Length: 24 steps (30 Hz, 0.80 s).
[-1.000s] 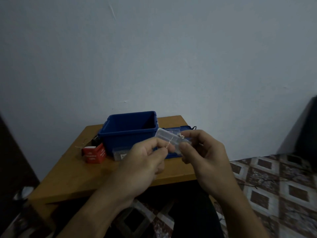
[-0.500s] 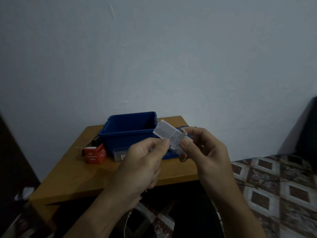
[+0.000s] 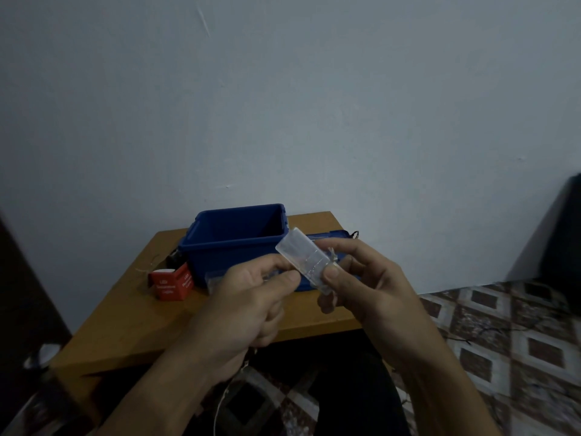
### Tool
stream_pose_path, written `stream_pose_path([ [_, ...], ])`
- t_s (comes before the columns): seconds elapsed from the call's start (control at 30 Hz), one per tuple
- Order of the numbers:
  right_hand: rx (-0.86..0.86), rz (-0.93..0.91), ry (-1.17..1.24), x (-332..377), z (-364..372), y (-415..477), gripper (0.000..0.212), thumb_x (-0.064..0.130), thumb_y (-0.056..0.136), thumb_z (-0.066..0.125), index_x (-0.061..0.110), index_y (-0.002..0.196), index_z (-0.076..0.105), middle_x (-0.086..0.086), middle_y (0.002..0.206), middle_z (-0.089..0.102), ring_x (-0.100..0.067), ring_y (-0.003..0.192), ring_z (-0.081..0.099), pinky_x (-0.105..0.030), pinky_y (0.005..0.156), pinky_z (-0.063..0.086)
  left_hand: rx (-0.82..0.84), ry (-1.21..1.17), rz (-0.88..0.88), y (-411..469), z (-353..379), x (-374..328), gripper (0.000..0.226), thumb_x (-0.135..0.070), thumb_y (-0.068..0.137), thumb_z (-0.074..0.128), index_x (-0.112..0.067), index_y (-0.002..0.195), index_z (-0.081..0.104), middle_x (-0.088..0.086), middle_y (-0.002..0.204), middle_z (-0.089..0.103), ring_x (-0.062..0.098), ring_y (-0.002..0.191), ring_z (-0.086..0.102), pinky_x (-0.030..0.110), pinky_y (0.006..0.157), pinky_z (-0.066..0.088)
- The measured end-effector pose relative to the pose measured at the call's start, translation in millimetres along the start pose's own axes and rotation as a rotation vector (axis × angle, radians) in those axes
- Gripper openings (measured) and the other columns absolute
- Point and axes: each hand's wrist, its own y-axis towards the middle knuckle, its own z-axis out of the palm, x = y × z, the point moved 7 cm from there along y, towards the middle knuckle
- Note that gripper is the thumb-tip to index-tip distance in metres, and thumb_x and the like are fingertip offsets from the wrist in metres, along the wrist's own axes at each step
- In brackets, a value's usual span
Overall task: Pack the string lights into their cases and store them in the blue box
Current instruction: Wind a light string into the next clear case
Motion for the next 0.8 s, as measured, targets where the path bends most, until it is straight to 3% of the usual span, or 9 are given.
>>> stream_pose_path([
  [0.2,0.001,0.021,0.046,-3.2,-0.7,1.5,0.022,0.021,0.087,0.068,0.016,0.108,0.07,-0.011,0.077,0.06,-0.028,0.067,0.062,-0.036,0.067,0.052,0.038,-0.013,-0.035,-0.3,0.6,1.3,0.019,-0.016,0.096,0.059,-0.019,0.107,0.074,-0.002,0.05,0.026,0.007,0.036,0.02,0.017,0.033,0.018],
  [0.37,-0.009,0.001,0.037,-1.6,0.0,1.1,0.021,0.02,0.087,0.068,0.014,0.108,0.068,-0.01,0.076,0.061,-0.027,0.066,0.062,-0.035,0.068,0.052,0.028,-0.049,-0.047,-0.2,-0.2,3.7,0.024,-0.012,0.097,0.056,-0.016,0.117,0.07,-0.003,0.049,0.026,0.006,0.034,0.02,0.018,0.034,0.015],
  [0.8,-0.081,-0.032,0.022,1.9,-2.2,0.5,0.015,0.014,0.094,0.069,0.011,0.109,0.069,-0.009,0.074,0.061,-0.026,0.065,0.06,-0.035,0.068,0.052,0.039,-0.048,-0.053,3.6,0.7,5.5,0.026,-0.013,0.098,0.055,-0.02,0.119,0.069,-0.003,0.051,0.025,0.007,0.037,0.02,0.019,0.034,0.016],
])
